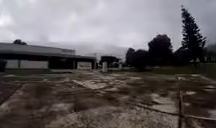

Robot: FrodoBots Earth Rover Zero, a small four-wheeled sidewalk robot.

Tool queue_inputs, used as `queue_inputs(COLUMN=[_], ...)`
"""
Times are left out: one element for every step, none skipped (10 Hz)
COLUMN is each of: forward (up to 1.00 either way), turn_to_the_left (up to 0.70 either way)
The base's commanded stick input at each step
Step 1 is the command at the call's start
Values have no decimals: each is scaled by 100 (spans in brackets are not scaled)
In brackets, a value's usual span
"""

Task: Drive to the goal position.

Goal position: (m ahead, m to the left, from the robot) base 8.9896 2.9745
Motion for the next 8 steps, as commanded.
queue_inputs(forward=[70,70,70,70,70,70,70,70], turn_to_the_left=[0,0,0,0,0,0,0,0])
